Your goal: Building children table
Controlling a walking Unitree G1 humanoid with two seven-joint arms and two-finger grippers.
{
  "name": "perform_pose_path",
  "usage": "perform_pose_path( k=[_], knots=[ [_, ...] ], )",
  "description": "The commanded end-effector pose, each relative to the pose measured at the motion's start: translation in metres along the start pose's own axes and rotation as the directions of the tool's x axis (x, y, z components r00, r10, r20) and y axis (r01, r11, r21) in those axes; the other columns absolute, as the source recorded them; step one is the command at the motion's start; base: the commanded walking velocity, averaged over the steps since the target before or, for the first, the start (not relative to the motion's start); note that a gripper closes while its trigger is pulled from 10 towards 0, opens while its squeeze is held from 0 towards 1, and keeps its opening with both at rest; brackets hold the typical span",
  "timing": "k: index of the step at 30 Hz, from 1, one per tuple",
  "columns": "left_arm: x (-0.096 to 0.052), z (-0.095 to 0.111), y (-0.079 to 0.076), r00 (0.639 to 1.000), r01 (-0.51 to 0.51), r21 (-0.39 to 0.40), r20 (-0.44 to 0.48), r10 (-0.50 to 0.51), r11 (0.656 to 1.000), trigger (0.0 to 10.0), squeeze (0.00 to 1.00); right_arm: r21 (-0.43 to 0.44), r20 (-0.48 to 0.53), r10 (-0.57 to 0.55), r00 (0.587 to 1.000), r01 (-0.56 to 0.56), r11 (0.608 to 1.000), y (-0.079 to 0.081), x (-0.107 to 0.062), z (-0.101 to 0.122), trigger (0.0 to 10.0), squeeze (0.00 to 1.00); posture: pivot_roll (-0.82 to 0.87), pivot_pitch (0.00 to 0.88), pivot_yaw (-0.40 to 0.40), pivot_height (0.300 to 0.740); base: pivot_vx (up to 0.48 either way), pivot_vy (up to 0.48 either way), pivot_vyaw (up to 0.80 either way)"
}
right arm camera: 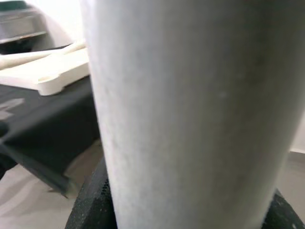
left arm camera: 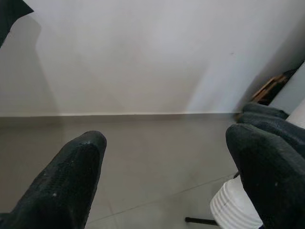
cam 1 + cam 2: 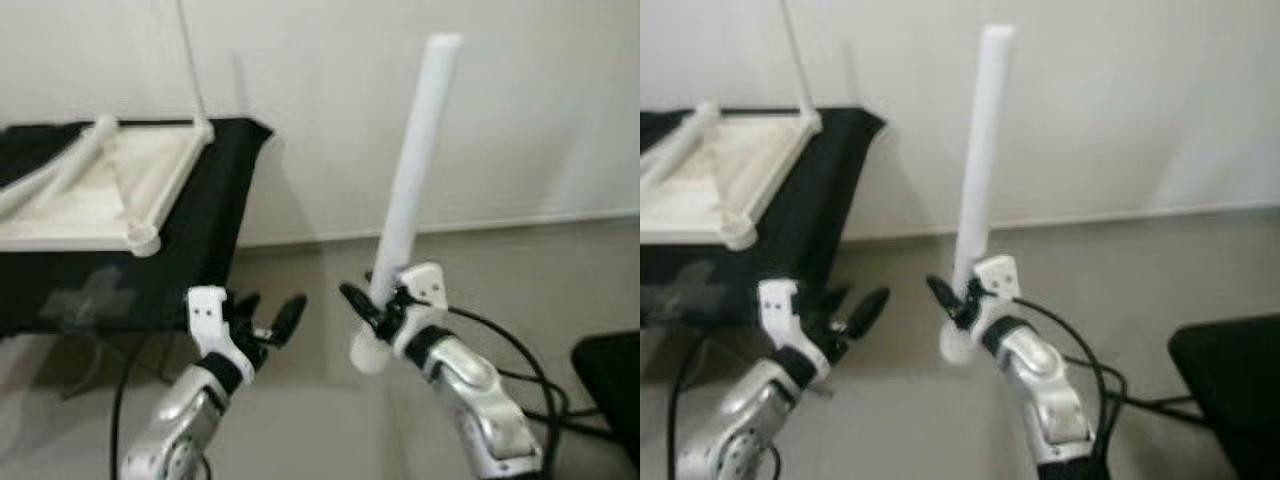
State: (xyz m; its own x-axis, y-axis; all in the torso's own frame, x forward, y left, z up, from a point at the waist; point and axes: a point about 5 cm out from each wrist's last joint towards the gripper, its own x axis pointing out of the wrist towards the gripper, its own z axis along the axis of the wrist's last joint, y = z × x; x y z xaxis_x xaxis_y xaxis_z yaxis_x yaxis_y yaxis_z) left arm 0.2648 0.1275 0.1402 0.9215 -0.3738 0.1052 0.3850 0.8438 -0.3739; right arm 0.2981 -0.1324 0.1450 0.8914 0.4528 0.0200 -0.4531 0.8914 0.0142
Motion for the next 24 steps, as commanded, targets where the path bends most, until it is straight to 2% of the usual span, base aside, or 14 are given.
perform_pose_path(
  k=[1, 10, 14, 21, 24],
  knots=[
    [-0.003, -0.003, 0.004, 1.000, -0.020, 0.013, -0.008, 0.020, 1.000, 10.0, 0.00, -0.025, -0.006, -0.014, 1.000, 0.014, 1.000, -0.001, -0.003, -0.002, 10.0, 0.00, -0.05, 0.102, 0.037, 0.740, 0.000, -0.465, 0.00],
    [-0.001, -0.003, 0.006, 0.999, -0.046, 0.039, -0.015, 0.047, 0.998, 10.0, 0.00, -0.038, -0.004, -0.034, 0.999, 0.034, 0.999, -0.002, -0.003, -0.002, 10.0, 0.00, -0.05, 0.106, 0.037, 0.740, 0.000, -0.455, 0.00],
    [0.000, -0.003, 0.012, 0.993, -0.112, 0.077, -0.023, 0.114, 0.991, 10.0, 0.00, -0.037, -0.006, -0.047, 0.999, 0.047, 0.998, -0.003, -0.002, -0.003, 10.0, 0.00, -0.05, 0.108, 0.038, 0.740, 0.000, 0.000, 0.00],
    [0.000, -0.003, 0.015, 0.991, -0.131, 0.068, -0.021, 0.133, 0.989, 10.0, 0.00, -0.041, -0.009, -0.050, 0.999, 0.050, 0.998, -0.003, -0.001, -0.004, 10.0, 0.00, -0.05, 0.109, 0.034, 0.740, 0.000, 0.000, 0.00],
    [0.000, -0.003, 0.014, 0.992, -0.122, 0.073, -0.013, 0.124, 0.990, 10.0, 0.00, -0.053, -0.012, -0.047, 0.999, 0.046, 0.998, -0.003, 0.000, -0.004, 10.0, 0.00, -0.05, 0.109, 0.034, 0.740, 0.430, 0.000, 0.00]
  ],
)
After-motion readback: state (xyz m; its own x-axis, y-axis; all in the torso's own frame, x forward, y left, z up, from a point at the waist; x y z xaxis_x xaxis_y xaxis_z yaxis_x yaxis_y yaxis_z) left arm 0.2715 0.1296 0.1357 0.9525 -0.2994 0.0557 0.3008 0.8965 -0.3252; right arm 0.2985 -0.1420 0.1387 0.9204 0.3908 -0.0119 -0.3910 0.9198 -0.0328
